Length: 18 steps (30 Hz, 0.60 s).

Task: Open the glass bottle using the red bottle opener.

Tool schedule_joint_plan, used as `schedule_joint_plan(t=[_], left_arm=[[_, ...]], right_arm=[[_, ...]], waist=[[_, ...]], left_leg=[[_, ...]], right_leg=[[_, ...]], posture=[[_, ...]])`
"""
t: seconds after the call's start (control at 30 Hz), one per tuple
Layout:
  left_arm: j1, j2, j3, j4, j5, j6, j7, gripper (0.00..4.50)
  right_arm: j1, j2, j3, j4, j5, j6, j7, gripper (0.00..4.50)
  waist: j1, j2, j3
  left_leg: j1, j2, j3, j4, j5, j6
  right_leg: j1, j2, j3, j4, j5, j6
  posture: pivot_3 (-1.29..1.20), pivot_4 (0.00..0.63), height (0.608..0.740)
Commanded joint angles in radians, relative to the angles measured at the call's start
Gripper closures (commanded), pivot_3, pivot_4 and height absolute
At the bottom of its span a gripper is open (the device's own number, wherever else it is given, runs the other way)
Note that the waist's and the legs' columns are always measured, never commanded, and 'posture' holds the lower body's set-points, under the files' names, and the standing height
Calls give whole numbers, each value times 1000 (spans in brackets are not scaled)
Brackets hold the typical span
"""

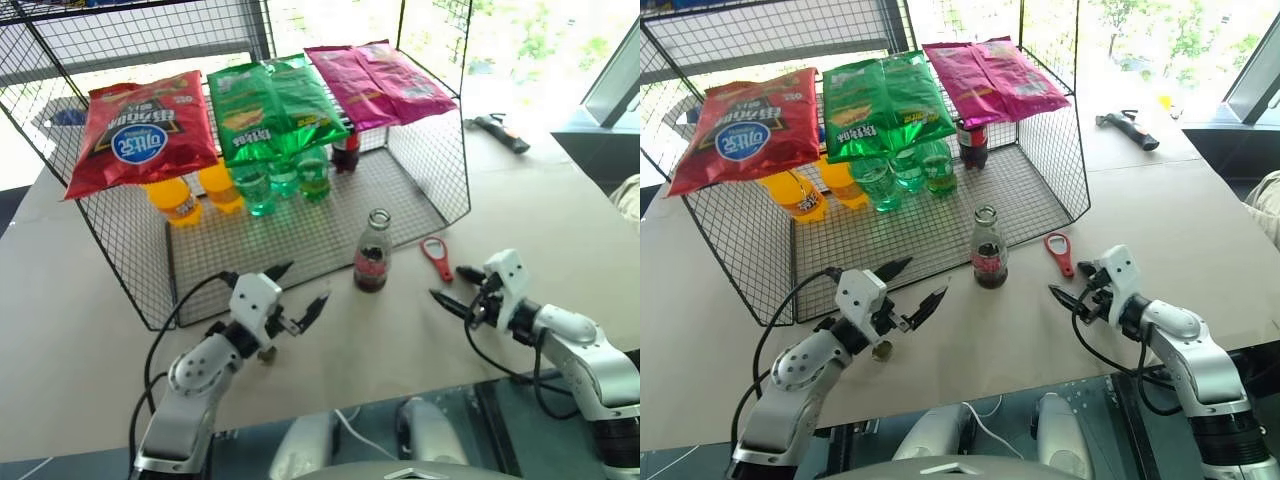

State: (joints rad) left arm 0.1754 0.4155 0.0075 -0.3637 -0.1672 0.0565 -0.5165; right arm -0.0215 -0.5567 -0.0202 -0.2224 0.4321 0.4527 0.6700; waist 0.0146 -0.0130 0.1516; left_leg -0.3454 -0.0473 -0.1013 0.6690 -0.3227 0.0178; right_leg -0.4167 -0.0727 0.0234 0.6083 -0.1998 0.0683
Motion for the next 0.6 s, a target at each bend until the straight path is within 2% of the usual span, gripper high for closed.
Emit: schedule_joint_plan(t=[0.03, 0.1, 0.17, 0.43, 0.6], left_arm=[[-3, -12, 85, -76, 8, -10, 75, 0], [25, -42, 127, -84, -8, 30, 127, 0], [64, -57, 156, -91, -94, 74, 104, 0], [124, -68, 265, -93, -127, 96, 141, 0], [235, -41, 281, -71, -97, 51, 85, 0]], right_arm=[[-5, -9, -32, -33, 12, -31, 28, 212], [-10, -14, -29, -24, -6, -49, 37, 212], [-6, -19, -29, -21, -11, -68, 53, 212], [59, -26, -64, -7, -20, -203, 122, 212], [114, -41, -83, 61, -42, -320, 187, 212]], waist=[[-1, 0, 0], [-3, 0, 0], [-4, 0, 0], [1, 0, 0], [-6, 0, 0]], left_leg=[[0, 0, 0, 0, 0, 0], [0, 1, 0, 0, 0, 0], [0, 1, 0, 0, 0, 0], [0, 1, -1, 0, 0, 0], [1, 1, 0, 0, 0, 0]], right_leg=[[0, 0, 0, 0, 0, 0], [0, 0, 0, 0, 0, 0], [0, 0, 0, 0, 0, 0], [1, 0, -2, 0, 0, 0], [2, 0, -1, 0, 0, 0]], posture=[[0, 150, 740], [0, 150, 740], [0, 150, 740], [0, 150, 740], [0, 150, 740]])
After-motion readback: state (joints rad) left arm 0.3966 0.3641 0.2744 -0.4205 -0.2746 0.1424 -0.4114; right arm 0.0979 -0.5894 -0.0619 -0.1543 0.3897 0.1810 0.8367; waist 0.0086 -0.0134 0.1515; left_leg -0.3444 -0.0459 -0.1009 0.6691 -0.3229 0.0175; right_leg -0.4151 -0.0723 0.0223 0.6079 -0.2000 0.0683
